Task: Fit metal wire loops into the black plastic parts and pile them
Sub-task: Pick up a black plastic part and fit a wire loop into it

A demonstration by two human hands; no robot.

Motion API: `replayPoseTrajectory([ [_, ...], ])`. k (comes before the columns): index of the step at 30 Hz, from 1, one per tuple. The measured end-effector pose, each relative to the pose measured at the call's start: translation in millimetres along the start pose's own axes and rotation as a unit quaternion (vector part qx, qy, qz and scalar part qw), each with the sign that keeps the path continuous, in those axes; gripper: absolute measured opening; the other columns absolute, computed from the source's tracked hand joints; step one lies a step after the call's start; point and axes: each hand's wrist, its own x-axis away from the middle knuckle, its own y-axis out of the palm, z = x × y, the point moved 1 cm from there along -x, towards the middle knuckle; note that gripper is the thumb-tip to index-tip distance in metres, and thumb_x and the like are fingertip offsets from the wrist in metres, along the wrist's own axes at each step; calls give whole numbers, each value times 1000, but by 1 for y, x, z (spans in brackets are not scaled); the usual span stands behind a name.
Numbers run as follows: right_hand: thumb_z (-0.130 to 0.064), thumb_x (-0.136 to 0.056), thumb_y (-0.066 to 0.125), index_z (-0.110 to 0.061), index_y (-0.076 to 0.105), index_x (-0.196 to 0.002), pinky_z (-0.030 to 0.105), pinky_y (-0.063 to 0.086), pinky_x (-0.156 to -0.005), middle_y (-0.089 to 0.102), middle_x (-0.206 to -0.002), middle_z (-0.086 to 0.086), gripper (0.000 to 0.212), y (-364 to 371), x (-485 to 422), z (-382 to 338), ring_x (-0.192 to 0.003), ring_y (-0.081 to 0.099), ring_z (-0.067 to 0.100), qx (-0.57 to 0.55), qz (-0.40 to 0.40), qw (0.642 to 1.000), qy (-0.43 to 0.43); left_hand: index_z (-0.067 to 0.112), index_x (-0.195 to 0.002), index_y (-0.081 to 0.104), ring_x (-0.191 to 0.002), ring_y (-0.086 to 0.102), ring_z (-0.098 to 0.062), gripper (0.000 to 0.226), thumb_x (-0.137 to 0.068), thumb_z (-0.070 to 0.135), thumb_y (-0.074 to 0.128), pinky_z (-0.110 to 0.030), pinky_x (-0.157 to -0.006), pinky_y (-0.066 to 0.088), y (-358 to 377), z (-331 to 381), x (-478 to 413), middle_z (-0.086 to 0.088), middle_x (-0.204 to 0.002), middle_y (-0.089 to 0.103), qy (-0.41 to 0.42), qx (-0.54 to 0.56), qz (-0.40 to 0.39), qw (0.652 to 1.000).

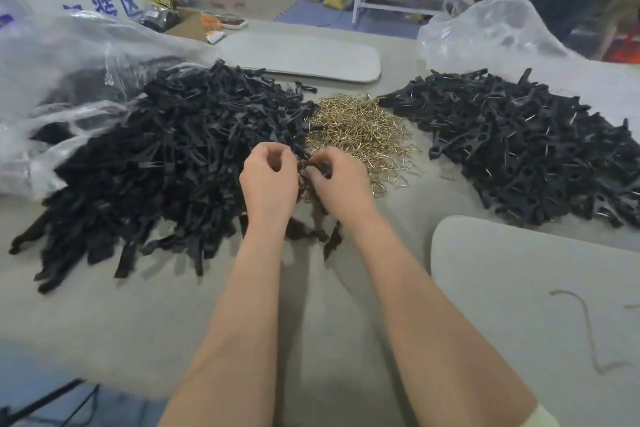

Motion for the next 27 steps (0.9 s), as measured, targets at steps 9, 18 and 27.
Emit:
replayPoseTrajectory([
  [9,-11,-86,66,-26,63,-79,27,54,-75,67,-79,-5,16,-63,18,28,-75,63,9,-253,178,948,71,16,-100,64,-86,67,-12,16,-95,6,53,-24,-78,57,55,30,34,1,-90,69,7,81,-276,958],
  [18,-3,-93,50,-13,67,-112,32,47,-85,65,-91,-3,27,-61,32,59,-84,60,12,-213,110,967,86,21,-83,57,-94,63,-22,18,-91,5,58,-34,-88,53,80,3,44,0,-87,62,-44,78,-220,971],
  [27,0,-88,60,-9,59,-110,20,53,-84,66,-104,8,24,-72,37,50,-89,64,5,-272,147,944,116,17,-84,56,-83,64,-19,13,-91,7,60,-32,-79,57,80,1,43,-12,-94,64,-85,151,-214,961],
])
